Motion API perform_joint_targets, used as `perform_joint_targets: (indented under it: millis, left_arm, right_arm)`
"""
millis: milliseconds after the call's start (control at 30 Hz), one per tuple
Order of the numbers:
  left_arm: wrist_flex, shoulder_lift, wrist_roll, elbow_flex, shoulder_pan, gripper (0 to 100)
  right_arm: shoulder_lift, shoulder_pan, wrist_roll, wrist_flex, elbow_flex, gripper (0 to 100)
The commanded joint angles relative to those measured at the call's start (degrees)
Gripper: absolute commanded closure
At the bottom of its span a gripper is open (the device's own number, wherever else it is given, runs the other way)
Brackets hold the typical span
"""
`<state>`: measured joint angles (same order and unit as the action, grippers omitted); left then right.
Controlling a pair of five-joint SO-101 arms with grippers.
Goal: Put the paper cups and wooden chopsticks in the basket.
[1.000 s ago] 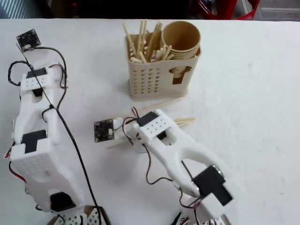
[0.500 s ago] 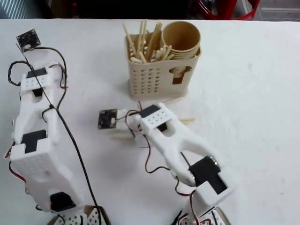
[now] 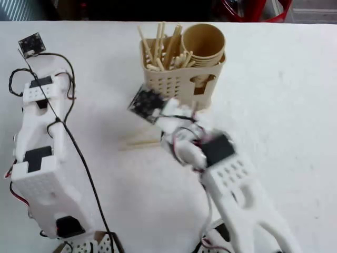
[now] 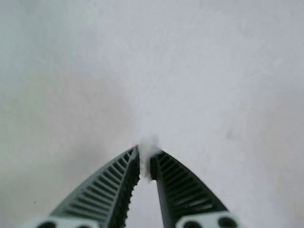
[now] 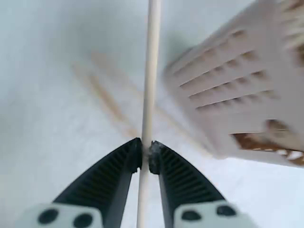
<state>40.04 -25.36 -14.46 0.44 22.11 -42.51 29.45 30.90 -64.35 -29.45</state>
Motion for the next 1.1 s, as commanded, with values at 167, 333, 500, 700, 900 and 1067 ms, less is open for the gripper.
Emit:
perform_joint_targets:
  millis: [167,333,500,700,900,1067]
  left_arm:
    - [-0.7,0.48,-0.18,-1.93,-0.04,94]
    - [-0.62,0.48,-0.18,-1.85,-0.04,94]
    - [-0.62,0.48,-0.18,-1.85,-0.04,94]
    - [-0.79,0.48,-0.18,-1.93,-0.48,94]
    - [-0.88,0.48,-0.18,-2.02,-0.75,94]
    - [-0.7,0.48,-0.18,-2.02,-0.75,94]
  right_arm:
    - [-5.23,-2.86,-10.99,20.26,15.47,98.1]
    - [5.49,-2.51,-13.27,42.42,18.73,98.1]
    - [19.38,-2.42,-13.1,47.25,28.84,98.1]
    - [31.87,-2.59,-12.84,47.43,42.64,98.1]
    - [37.14,-2.77,-12.75,46.37,45.01,97.8]
    - [37.14,-2.59,-12.75,42.51,44.66,97.7]
